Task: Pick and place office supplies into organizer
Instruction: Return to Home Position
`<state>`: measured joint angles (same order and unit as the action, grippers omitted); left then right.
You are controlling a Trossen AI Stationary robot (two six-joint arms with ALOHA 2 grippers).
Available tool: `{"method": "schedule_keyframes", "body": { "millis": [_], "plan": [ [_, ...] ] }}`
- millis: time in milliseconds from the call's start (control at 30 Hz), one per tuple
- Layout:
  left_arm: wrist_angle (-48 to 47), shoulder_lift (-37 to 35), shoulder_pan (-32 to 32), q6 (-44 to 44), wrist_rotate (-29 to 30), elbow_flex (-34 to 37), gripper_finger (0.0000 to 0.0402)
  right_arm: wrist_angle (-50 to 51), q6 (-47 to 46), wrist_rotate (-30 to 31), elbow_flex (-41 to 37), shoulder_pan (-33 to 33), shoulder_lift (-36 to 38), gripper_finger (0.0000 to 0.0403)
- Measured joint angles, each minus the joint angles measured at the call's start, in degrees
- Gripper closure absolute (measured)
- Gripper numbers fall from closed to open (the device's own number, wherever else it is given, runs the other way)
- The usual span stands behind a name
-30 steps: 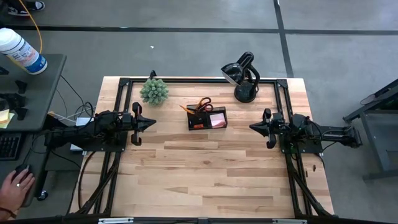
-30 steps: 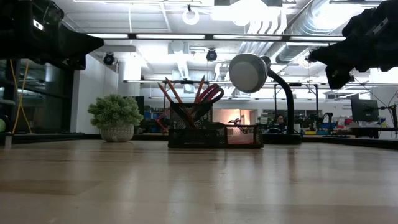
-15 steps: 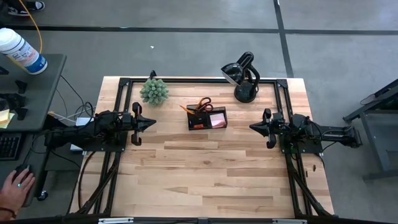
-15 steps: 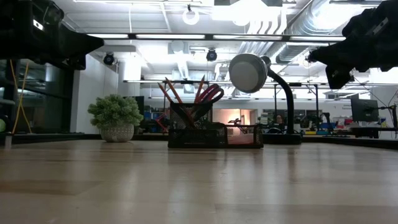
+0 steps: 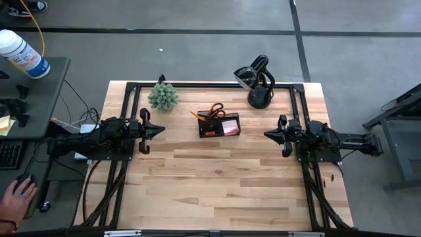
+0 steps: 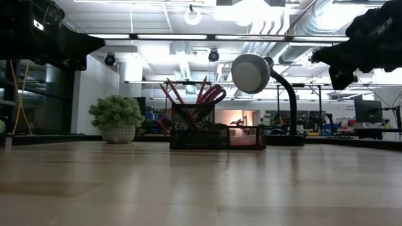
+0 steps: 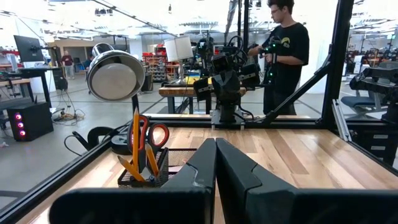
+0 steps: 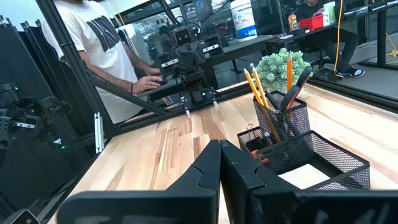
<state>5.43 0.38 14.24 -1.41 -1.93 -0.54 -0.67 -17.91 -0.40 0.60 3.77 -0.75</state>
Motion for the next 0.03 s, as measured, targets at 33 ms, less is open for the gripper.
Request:
{"method": "schedule_keyframes", "body": {
  "millis": [33],
  "plan": [
    [0.0,0.0,0.0,0.0,0.0,0.0,0.0401,0.0,0.0,0.0,0.0,0.0,0.0,0.0402]
  ]
}}
